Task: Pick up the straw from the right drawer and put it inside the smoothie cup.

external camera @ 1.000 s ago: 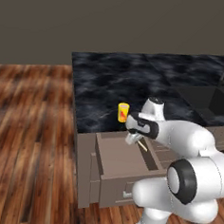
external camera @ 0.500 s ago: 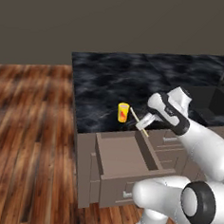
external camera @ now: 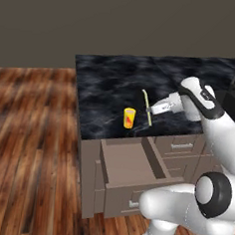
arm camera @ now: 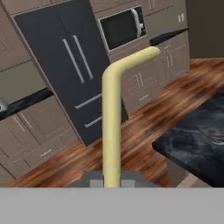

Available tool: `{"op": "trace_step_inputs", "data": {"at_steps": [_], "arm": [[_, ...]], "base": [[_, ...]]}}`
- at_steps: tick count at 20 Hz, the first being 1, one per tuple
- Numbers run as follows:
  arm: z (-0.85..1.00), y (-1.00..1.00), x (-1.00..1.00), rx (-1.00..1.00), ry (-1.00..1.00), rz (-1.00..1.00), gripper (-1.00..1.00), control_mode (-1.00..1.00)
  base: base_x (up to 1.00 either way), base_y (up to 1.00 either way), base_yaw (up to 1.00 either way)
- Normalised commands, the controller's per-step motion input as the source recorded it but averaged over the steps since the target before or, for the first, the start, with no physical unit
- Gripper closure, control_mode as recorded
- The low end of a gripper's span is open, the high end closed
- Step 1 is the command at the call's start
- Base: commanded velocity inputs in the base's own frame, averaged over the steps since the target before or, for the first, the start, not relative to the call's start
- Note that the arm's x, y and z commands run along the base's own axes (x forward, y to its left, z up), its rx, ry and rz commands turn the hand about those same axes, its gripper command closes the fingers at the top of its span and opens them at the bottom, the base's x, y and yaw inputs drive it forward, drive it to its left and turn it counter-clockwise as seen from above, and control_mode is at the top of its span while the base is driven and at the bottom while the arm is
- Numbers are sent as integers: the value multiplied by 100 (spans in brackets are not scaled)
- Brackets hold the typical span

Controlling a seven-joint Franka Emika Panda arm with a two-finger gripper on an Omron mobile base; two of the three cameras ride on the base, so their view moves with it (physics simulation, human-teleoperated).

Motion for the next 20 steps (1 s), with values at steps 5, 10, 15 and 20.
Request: {"op": "trace_step_inputs", "data": {"at_steps": [5, 10, 15, 20], "arm": [[13, -3, 46, 29, -2, 8, 100, -100], [-13, 0, 43, 5, -3, 5, 100, -100], [-2, 0, 12, 0, -20, 0, 100, -100], [0, 0, 9, 0, -25, 0, 100, -100]], "base": [[0, 0, 0], [0, 0, 0], [0, 0, 0], [0, 0, 0]]}}
